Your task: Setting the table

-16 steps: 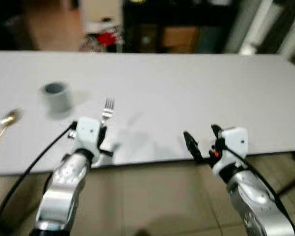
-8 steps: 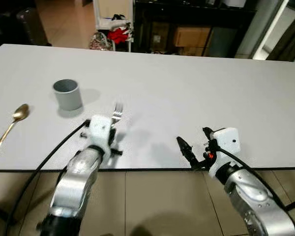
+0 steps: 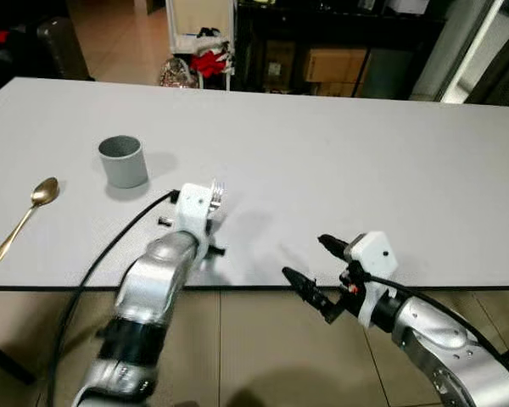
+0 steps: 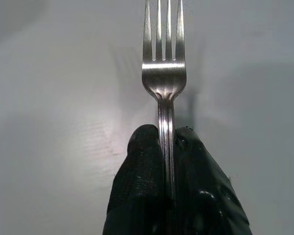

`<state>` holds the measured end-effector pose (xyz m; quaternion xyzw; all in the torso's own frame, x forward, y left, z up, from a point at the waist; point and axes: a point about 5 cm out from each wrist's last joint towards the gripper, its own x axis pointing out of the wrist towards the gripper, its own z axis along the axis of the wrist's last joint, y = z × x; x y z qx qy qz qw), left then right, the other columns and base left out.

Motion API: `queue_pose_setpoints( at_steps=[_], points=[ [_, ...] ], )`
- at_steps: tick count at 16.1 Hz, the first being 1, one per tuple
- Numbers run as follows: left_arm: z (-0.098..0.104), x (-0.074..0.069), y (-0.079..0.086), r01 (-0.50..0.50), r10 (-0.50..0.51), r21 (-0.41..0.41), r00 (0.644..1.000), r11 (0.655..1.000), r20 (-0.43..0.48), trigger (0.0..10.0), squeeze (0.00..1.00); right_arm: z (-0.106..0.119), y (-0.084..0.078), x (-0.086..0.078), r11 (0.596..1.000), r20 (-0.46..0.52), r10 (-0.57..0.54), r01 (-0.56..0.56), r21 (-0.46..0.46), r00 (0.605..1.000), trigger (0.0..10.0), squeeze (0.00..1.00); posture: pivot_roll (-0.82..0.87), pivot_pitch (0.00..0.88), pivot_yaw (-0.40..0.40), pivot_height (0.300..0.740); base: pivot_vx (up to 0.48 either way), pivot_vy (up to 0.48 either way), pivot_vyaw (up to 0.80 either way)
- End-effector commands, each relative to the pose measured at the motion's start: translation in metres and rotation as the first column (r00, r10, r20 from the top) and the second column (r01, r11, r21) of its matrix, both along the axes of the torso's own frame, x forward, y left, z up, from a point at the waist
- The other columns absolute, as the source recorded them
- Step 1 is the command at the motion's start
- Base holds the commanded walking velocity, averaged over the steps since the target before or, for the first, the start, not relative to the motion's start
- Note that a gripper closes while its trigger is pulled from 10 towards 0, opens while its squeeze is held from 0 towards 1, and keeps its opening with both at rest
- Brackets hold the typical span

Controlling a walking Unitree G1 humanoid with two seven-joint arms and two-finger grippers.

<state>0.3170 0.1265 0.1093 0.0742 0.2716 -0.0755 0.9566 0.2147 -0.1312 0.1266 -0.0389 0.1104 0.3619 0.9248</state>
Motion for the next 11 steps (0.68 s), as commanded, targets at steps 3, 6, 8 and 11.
queue_pose_setpoints(
  at_steps=[3,6,8,11],
  points=[
    [-0.001,0.012,-0.003,-0.098,0.096,-0.027,0.993,0.995,-0.07,10.0,0.0,0.002,-0.002,-0.003,0.999,-0.004,0.04,-0.04,-0.007,0.999,10.0,0.0,-0.02,0.0,-0.045,0.74,0.0,0.0,0.0],
    [-0.005,0.018,-0.007,-0.157,0.152,-0.038,0.984,0.987,-0.098,10.0,0.0,0.002,-0.002,-0.002,0.999,0.0,0.036,-0.036,-0.009,0.999,10.0,0.0,-0.02,0.0,-0.041,0.74,0.0,0.0,0.0],
    [-0.01,0.019,-0.01,-0.202,0.196,-0.039,0.973,0.979,-0.126,10.0,0.0,0.002,-0.003,-0.002,0.999,0.001,0.034,-0.034,-0.008,0.999,10.0,0.0,-0.02,0.0,-0.039,0.74,0.0,0.0,0.0],
    [-0.012,0.021,-0.016,-0.229,0.22,-0.058,0.966,0.972,-0.139,10.0,0.0,0.002,-0.002,-0.003,0.999,0.002,0.033,-0.033,-0.008,0.999,10.0,0.0,-0.03,0.0,-0.036,0.74,0.0,0.0,0.0]
  ],
)
